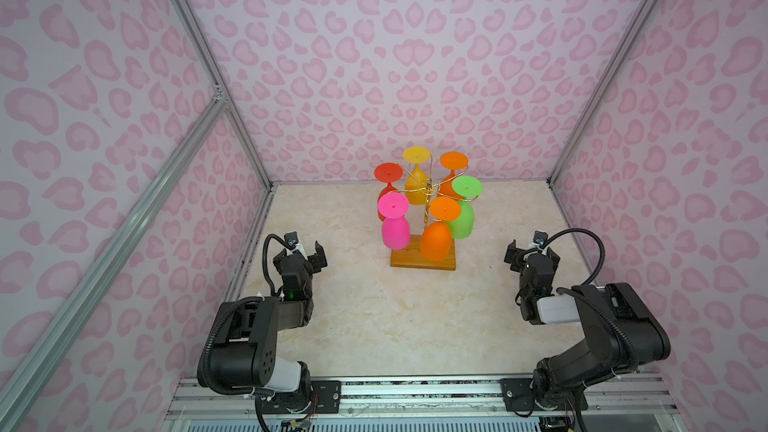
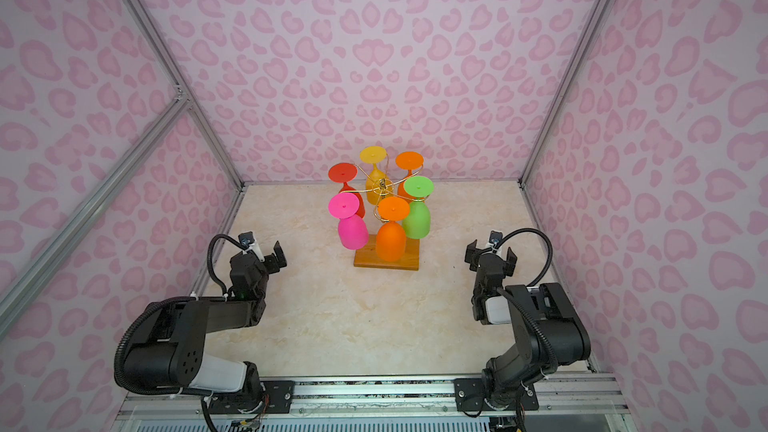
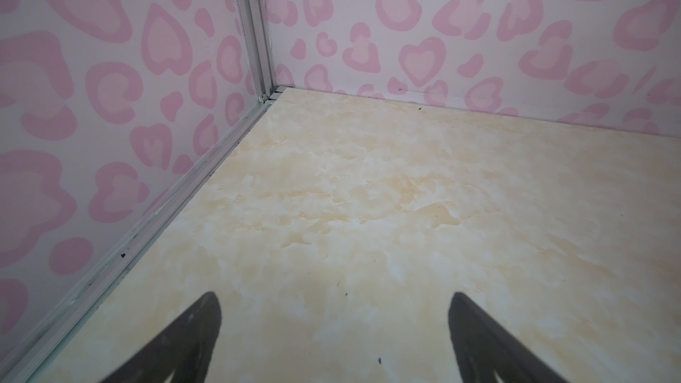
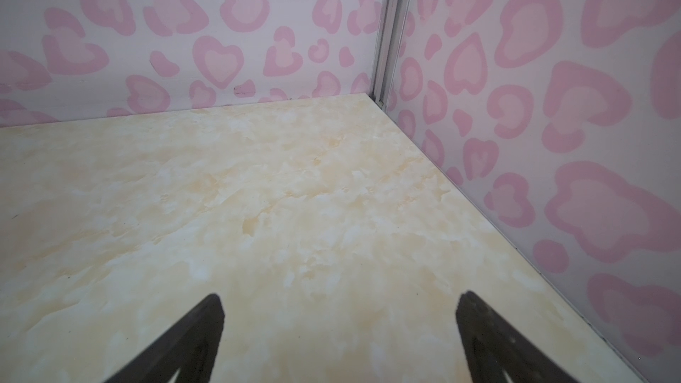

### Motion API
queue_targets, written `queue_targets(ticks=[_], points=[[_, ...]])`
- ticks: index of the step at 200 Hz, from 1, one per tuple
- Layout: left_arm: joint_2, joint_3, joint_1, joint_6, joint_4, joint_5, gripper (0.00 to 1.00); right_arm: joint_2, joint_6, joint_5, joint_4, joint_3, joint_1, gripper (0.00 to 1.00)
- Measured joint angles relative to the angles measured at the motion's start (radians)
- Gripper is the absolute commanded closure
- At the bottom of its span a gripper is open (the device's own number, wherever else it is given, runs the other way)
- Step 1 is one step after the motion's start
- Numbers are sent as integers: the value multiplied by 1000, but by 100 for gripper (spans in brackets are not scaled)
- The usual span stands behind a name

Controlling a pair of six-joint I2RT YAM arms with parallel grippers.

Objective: Take the wine glass off the wine glass rack

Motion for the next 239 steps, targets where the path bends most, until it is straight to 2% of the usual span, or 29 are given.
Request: queue_targets(ticks=[99, 107, 119, 125, 152, 181, 208, 239], points=[[0, 0, 0, 0, 0, 0, 3, 0, 0, 0, 0, 0, 0, 2], [0, 0, 0, 0, 0, 0, 2, 0, 0, 0, 0, 0, 0, 6], [0, 0, 0, 0, 0, 0, 1, 0, 0, 0, 0, 0, 0, 19], [0, 0, 0, 0, 0, 0, 1, 0, 0, 0, 0, 0, 0, 21], [-19, 8, 1, 0, -29, 5, 3, -9, 0, 0, -10, 1, 1, 13], [-129, 129, -5, 8, -187, 18, 2, -128, -13, 0, -184, 97, 19, 11], [-209, 157, -20, -14, -283, 13, 2, -248, -12, -20, -356, 193, 33, 9], [-320, 240, -35, -92, -402, 35, 2, -394, 97, -117, -637, 385, 33, 7]])
